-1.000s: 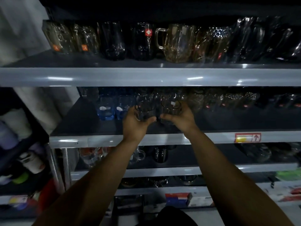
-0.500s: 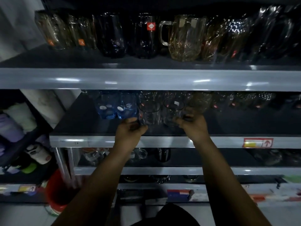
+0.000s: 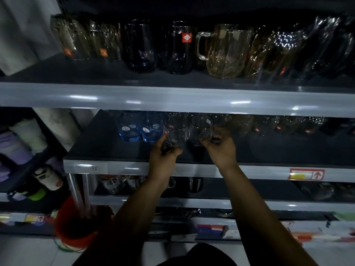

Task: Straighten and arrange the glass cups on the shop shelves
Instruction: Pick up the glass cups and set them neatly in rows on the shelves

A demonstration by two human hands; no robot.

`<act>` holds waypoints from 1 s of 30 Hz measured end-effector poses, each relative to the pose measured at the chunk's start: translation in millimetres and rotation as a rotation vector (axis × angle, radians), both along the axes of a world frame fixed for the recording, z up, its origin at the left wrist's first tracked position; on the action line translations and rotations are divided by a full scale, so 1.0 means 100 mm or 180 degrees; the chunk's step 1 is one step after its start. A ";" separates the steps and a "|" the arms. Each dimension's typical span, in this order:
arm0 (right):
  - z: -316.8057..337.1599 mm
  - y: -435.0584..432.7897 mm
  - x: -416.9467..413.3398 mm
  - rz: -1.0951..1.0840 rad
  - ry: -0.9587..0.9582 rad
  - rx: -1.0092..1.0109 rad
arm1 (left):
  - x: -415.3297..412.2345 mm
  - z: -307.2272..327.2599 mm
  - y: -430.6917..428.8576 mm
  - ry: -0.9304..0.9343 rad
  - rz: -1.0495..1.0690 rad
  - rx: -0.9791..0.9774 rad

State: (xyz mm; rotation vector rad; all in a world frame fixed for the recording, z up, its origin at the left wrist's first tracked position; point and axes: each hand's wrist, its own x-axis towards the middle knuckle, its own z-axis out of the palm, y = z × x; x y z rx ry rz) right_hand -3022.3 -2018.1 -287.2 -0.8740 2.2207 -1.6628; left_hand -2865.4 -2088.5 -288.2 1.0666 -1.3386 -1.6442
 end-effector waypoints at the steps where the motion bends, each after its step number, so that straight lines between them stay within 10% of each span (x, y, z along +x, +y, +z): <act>1: 0.00 0.00 0.01 -0.0008 -0.0012 0.0030 | 0.00 0.01 -0.01 -0.0017 -0.0010 0.0031; 12: 0.19 0.09 0.17 0.0002 0.0153 0.0384 | 0.14 0.18 -0.13 -0.0493 -0.0221 0.0110; 22: 0.51 0.65 0.58 0.0249 0.0813 0.1206 | 0.67 0.42 -0.05 -0.1532 -0.1177 -0.2041; 30: 0.60 1.62 0.67 -0.0294 0.0820 0.1290 | 0.33 0.47 0.67 -0.1295 -0.2005 -0.2238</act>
